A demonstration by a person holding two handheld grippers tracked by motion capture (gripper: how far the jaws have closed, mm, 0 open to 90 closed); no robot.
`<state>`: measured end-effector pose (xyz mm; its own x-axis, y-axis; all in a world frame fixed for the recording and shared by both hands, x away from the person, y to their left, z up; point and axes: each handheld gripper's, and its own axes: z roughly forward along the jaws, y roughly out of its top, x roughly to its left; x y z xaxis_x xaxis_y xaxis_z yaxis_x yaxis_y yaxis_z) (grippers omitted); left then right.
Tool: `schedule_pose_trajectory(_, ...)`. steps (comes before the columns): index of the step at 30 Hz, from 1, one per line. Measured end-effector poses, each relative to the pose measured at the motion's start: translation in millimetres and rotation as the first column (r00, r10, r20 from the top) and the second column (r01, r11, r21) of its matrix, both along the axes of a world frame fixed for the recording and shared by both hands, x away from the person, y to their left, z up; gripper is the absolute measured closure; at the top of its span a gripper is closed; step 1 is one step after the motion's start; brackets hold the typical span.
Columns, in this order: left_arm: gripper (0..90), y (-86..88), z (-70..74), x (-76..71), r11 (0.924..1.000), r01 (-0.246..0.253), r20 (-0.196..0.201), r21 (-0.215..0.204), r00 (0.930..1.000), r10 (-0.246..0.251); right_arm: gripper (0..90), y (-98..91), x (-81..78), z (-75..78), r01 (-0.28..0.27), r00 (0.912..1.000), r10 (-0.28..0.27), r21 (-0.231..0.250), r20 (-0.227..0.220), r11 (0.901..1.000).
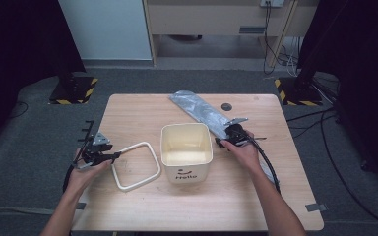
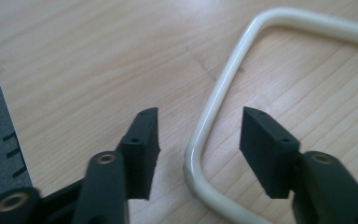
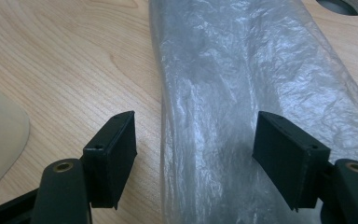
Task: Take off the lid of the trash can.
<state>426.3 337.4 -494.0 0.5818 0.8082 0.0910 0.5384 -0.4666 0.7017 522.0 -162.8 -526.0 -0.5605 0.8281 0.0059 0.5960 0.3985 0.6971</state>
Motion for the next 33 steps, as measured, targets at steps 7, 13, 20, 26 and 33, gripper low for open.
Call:
schedule_pose_trajectory(7,23.5,-9.1,13.9,-7.7,0.9979,0.019,0.017,-0.062,0.9997,-0.017,27.8,1.7,3.9,0.5,0.011,0.9998,-0.011,0.022,0.016,0.9997)
schedule_pose_trajectory(13,16.8,-20.1,18.4,-13.9,0.9932,0.044,0.014,-0.108,0.9990,-0.043,26.4,8.7,11.6,-1.5,0.007,0.9999,-0.007,-0.001,0.013,1.0000)
schedule_pose_trajectory(20,16.1,-21.5,26.6,-21.6,0.9857,0.069,0.032,-0.154,0.9974,-0.065,38.8,11.4,14.6,-5.5,0.029,0.9995,-0.029,0.010,0.013,0.9995)
schedule_pose_trajectory(26,14.4,-22.0,33.5,-26.7,0.9810,0.067,0.054,-0.182,0.9969,-0.058,79.6,5.7,14.9,-1.3,0.046,0.9988,-0.046,-0.007,0.014,0.9989)
schedule_pose_trajectory(33,14.7,-30.0,45.3,-32.3,0.9770,0.082,0.093,-0.197,0.9935,-0.065,89.9,-1.7,10.6,11.1,0.024,0.9981,-0.020,-0.067,0.058,0.9975)
